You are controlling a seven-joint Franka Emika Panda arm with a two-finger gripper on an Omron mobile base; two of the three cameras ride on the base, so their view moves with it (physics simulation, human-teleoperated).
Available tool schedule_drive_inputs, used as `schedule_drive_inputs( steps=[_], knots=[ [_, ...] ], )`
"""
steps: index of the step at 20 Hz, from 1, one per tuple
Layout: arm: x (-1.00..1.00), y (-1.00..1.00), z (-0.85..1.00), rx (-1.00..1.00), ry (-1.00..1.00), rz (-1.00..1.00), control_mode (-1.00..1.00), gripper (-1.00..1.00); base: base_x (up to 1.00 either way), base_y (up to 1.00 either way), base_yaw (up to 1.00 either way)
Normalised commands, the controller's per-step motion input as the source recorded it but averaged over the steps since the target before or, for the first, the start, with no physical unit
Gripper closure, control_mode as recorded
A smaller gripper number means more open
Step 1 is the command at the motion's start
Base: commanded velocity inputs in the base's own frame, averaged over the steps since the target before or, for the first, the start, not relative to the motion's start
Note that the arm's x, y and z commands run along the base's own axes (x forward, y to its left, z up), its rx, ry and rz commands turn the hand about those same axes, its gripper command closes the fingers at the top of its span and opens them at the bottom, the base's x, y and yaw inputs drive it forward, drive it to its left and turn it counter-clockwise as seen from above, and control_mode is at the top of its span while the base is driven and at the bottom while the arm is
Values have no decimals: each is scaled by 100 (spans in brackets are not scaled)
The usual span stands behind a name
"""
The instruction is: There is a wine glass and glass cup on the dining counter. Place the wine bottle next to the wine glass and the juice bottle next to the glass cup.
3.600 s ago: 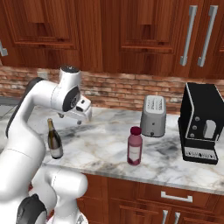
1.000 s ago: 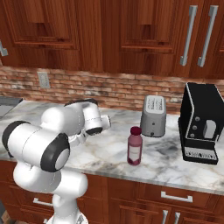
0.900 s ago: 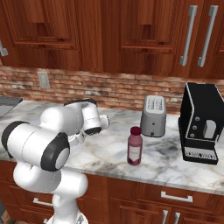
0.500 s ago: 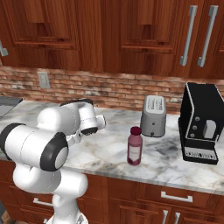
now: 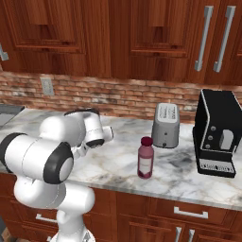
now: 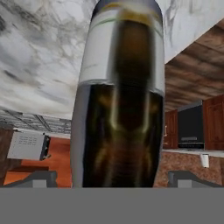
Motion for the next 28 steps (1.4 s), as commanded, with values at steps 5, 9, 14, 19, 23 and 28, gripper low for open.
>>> schedule_drive_inputs(
  steps=[5, 9, 14, 19, 23, 28],
  knots=[
    [-17, 7, -24, 1, 1, 0, -100, -100, 0, 0, 0],
    [-3, 20, -19, 0, 4, 0, -100, -100, 0, 0, 0],
    [0, 10, -16, 2, 5, 0, -100, 100, 0, 0, 0],
    [-4, 0, -7, 7, 5, 0, -100, 100, 0, 0, 0],
    [-20, -1, 19, 11, 0, -5, -100, 100, 0, 0, 0],
    [-33, -1, 78, 16, 2, -14, -100, 100, 0, 0, 0]
  ],
)
